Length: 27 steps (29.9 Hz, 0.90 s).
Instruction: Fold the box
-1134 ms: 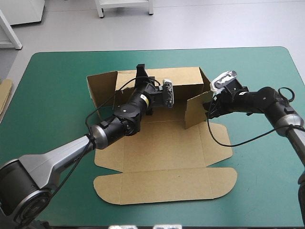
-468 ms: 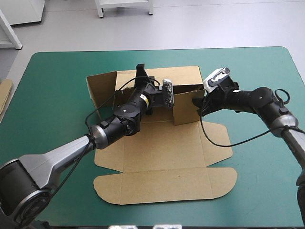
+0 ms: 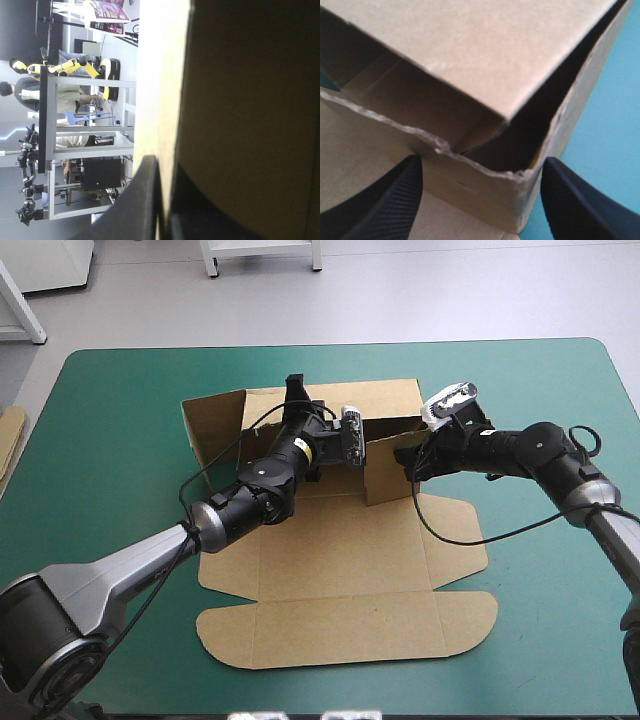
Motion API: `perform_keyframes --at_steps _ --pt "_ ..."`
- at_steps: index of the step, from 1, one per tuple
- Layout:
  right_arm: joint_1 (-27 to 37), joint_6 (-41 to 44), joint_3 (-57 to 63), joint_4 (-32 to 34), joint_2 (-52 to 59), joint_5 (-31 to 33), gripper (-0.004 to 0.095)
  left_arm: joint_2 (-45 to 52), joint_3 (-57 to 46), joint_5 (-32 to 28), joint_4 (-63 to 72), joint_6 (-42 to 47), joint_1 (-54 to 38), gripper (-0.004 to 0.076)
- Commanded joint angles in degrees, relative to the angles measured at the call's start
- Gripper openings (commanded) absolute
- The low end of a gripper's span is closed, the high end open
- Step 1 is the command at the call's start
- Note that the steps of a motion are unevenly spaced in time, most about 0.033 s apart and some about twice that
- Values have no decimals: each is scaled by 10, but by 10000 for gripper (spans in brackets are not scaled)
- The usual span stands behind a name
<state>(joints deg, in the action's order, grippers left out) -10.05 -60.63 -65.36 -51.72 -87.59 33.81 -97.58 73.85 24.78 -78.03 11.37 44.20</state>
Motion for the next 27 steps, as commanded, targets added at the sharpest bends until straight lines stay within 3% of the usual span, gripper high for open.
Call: perform_keyframes --at_steps 1,6,12,17,24,27 --pt "0 -8 -22 -20 24 -16 634 22 7 1 20 19 1 -8" --pt "0 -22 -22 -38 22 -39 634 22 7 0 20 19 1 -9" --pt "0 -44 -22 -79 17 -15 635 22 7 0 20 19 1 -9" --pt "0 -78 -22 -131 17 -52 635 22 7 0 20 19 1 -9" --pt "0 -79 -22 -134 -4 -64 624 22 7 0 20 19 1 -8" --pt "0 -73 -22 -134 -18 -64 568 22 7 0 20 19 1 -8"
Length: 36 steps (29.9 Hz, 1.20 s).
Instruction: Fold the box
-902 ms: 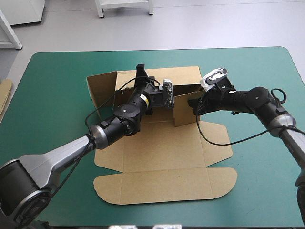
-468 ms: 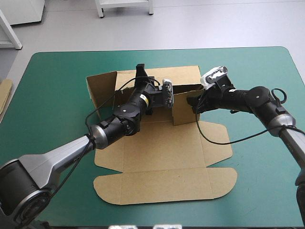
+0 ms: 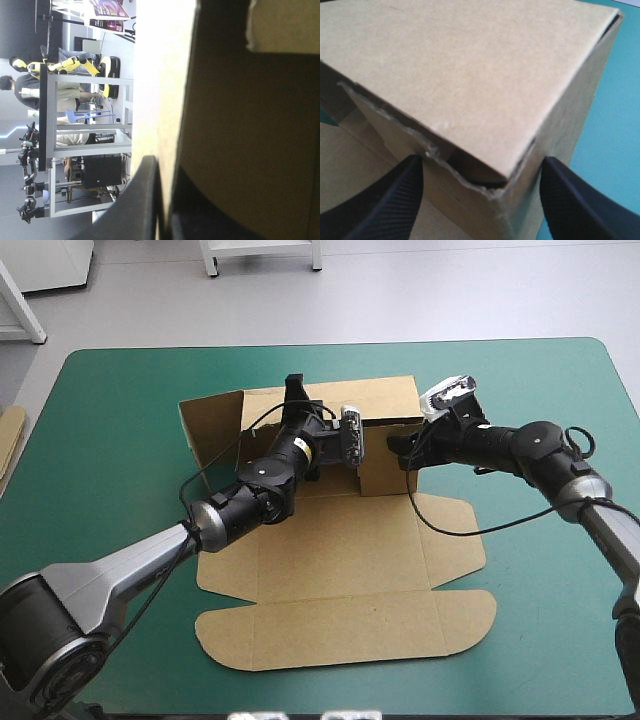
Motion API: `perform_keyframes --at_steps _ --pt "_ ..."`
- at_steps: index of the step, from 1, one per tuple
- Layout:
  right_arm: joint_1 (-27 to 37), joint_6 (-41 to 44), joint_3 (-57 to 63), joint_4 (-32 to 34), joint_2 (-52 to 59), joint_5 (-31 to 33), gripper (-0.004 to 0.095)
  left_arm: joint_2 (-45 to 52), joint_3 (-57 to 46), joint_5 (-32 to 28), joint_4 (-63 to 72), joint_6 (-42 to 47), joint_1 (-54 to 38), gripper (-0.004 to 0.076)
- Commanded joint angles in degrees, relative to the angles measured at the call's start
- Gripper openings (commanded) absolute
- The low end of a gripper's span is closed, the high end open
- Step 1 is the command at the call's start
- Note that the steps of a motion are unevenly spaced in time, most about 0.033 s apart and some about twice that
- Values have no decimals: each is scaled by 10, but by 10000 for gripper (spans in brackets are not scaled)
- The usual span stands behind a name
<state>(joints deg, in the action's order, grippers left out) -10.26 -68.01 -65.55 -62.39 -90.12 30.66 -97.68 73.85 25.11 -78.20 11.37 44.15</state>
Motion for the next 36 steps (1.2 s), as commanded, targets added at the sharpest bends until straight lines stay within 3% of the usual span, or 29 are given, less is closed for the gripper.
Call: perform_keyframes --at_steps 1,6,12,23,26,28,36 --pt "2 2 -21 -27 3 -30 537 23 7 -3 22 19 1 -9" --pt "3 2 -21 -22 6 -39 346 23 7 -2 22 19 1 -9" --pt "3 -3 -21 -21 15 -61 189 23 7 -2 22 19 1 -9" --pt "3 -23 -21 -18 14 -44 160 23 7 -8 22 19 1 -9" --pt "3 -47 -21 -27 14 -36 93 23 7 -8 22 19 1 -8" --pt "3 -49 -21 -28 14 -34 -12 23 7 -8 22 19 1 -9" --pt "3 -42 -21 -28 14 -34 -16 27 7 -22 22 19 3 15"
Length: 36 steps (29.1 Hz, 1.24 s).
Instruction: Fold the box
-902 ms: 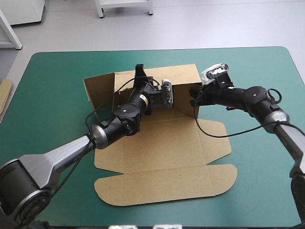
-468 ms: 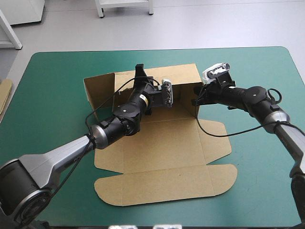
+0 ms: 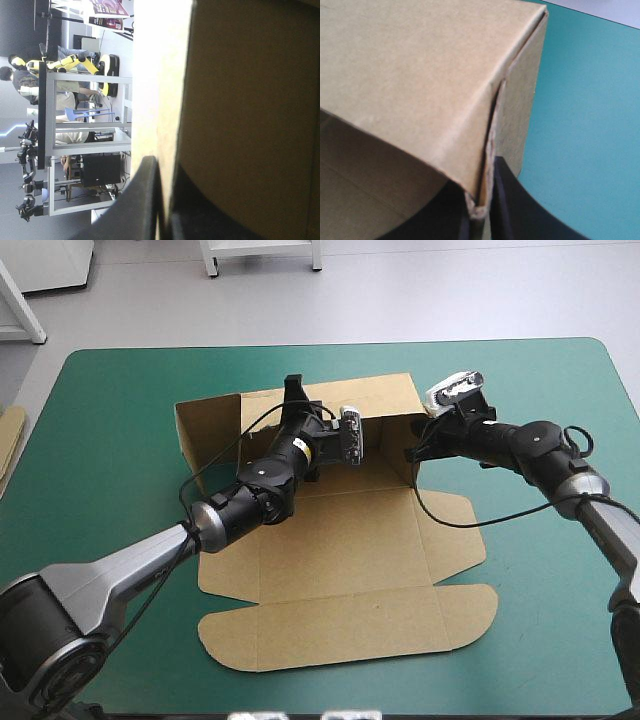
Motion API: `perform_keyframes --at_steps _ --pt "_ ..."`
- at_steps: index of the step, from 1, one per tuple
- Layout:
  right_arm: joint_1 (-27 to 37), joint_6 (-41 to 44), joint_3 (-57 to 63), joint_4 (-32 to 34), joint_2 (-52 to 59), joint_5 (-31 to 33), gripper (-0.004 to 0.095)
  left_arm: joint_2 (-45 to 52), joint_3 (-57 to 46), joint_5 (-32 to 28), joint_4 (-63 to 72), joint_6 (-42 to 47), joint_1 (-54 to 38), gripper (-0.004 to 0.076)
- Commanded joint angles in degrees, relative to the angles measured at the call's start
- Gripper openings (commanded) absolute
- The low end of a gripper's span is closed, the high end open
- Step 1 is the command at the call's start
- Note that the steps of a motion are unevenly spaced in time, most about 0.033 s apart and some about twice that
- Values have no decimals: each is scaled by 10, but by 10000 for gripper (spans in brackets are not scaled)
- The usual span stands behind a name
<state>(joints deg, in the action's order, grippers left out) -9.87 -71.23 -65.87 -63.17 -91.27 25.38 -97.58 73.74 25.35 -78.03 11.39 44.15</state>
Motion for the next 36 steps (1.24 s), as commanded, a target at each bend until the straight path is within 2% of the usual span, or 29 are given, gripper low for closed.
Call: perform_keyframes --at_steps 1,8,10,20,27,33,36 --pt "-1 -8 -17 -20 26 19 -17 29 8 -28 20 19 7 42" --pt "-1 6 -17 -19 26 19 -17 39 9 -20 32 32 33 335" --pt "-1 10 -17 -19 26 18 -17 41 9 -16 51 32 41 371" --pt "-1 15 -17 -19 26 -4 -17 87 9 -14 180 25 81 375" --pt "-1 25 -17 -19 26 -8 -17 131 11 -57 326 25 87 375" --pt "-1 32 -17 -19 26 -12 -17 132 51 -67 304 25 67 375" --pt "-1 36 -17 -16 26 -12 -17 132 92 -84 304 25 15 375"
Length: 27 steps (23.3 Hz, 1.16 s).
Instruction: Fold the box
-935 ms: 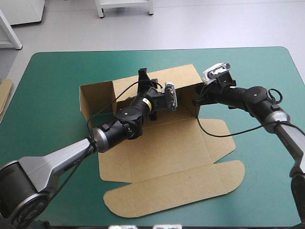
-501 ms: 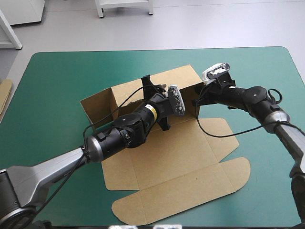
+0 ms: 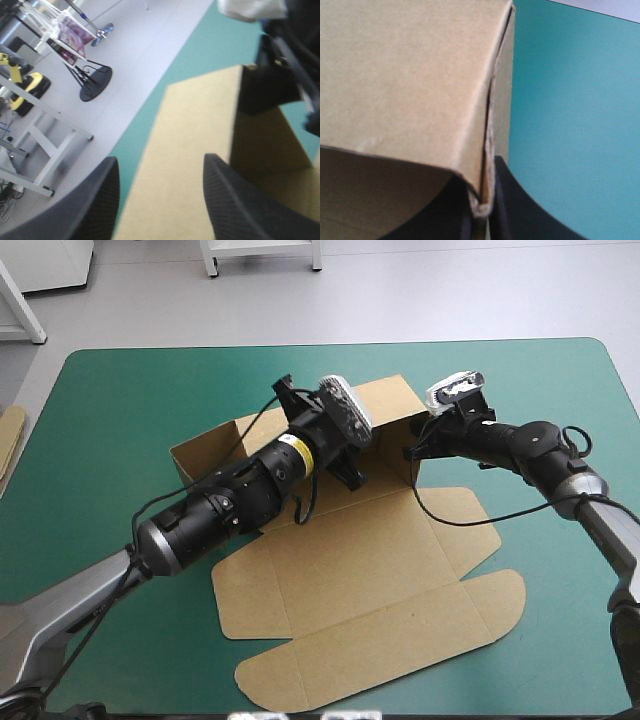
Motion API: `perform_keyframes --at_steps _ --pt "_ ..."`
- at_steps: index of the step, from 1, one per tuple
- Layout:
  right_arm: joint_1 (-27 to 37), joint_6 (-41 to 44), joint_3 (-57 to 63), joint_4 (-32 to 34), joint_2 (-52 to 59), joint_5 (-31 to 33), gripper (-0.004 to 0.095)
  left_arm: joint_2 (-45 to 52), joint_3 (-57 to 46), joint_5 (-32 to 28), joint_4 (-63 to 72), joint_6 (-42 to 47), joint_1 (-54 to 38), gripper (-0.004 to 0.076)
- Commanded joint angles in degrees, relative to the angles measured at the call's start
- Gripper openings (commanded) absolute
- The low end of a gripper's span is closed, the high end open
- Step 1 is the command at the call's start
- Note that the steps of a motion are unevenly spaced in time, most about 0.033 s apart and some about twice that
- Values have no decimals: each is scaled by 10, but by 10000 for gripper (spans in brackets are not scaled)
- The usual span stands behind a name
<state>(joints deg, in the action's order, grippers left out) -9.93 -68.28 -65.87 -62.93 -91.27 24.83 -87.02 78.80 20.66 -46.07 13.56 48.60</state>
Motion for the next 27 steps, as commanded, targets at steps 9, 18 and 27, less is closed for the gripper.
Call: perform_keyframes --at_steps 9,18,27 --pt "0 5 -17 -15 26 -13 -17 25 77 13 178 7 -402 373" --pt "0 274 -108 253 26 45 -17 25 48 139 287 -9 -605 369" --pt "0 470 -275 426 25 259 -17 23 -11 132 435 -114 -620 369"
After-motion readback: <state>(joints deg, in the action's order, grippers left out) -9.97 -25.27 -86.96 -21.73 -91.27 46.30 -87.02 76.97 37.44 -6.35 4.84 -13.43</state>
